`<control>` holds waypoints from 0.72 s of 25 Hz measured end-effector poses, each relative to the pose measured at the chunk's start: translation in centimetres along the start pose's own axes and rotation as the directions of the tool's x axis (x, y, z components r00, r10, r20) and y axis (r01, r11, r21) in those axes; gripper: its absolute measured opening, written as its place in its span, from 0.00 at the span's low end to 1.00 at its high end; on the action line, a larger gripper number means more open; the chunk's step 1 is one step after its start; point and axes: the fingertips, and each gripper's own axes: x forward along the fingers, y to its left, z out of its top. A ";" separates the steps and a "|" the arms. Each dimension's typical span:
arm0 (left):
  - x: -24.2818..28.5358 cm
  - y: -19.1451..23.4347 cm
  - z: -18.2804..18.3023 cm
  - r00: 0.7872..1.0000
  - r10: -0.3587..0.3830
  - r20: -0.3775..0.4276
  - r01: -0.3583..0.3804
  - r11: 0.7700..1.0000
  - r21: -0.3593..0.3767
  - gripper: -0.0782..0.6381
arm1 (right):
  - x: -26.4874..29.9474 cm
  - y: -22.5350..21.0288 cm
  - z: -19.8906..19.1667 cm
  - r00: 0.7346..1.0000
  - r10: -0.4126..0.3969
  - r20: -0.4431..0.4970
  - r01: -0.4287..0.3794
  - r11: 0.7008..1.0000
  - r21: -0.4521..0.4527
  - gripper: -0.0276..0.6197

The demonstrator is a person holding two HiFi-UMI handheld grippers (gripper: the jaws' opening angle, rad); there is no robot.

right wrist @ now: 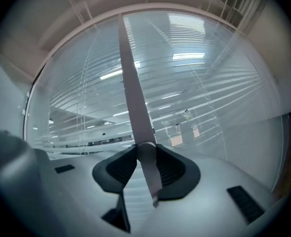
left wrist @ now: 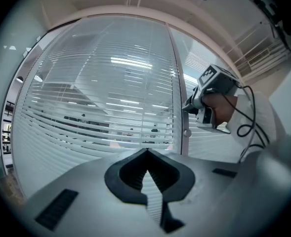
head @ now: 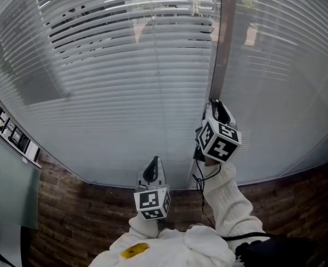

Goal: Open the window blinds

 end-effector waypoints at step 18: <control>0.6 0.4 0.4 1.000 -0.015 0.002 0.015 1.000 0.014 0.11 | 0.0 -0.7 -0.1 0.996 0.062 0.066 -0.090 0.723 0.685 0.25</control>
